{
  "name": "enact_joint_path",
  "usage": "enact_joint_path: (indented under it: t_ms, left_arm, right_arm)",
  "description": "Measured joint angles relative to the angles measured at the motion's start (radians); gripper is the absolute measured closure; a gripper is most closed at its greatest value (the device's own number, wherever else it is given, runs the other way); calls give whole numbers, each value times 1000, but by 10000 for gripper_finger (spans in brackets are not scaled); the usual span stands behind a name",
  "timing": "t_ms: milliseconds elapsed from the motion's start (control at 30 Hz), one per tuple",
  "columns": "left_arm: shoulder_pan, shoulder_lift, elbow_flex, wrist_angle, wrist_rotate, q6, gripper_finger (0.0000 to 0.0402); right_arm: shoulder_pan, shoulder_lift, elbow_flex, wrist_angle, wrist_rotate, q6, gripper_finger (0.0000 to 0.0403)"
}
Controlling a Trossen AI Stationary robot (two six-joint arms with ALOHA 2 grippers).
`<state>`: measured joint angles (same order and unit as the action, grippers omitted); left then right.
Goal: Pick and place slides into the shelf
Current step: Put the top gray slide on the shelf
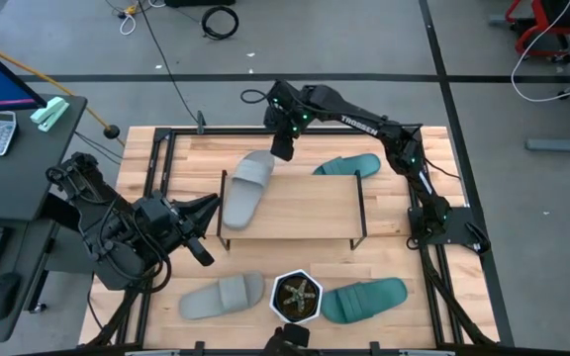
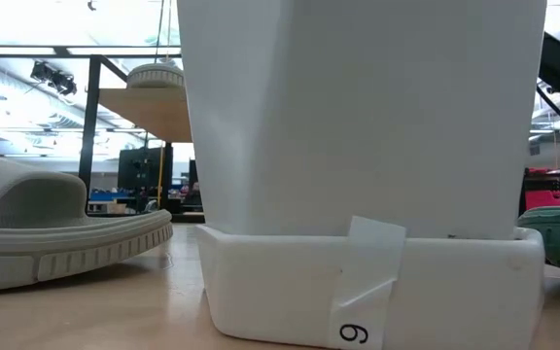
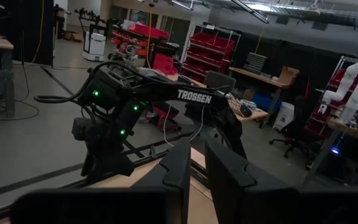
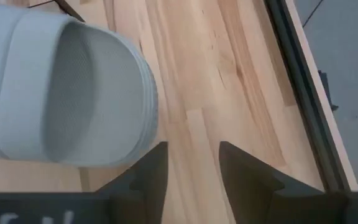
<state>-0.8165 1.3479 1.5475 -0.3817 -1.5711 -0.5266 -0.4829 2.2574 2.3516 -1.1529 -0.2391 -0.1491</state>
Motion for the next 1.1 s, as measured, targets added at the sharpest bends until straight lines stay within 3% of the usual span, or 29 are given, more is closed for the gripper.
enact_joint_path:
  t_ms: [333, 700, 1100]
  left_arm:
    - [0, 0, 0, 0, 0, 0, 351]
    - [0, 0, 0, 0, 0, -3, 342]
    - [0, 0, 0, 0, 0, -3, 345]
  right_arm:
    - [17, -1, -6, -50, -24, 6, 393]
    - [48, -1, -7, -22, -24, 29, 397]
    - [65, -1, -10, -114, 35, 26, 401]
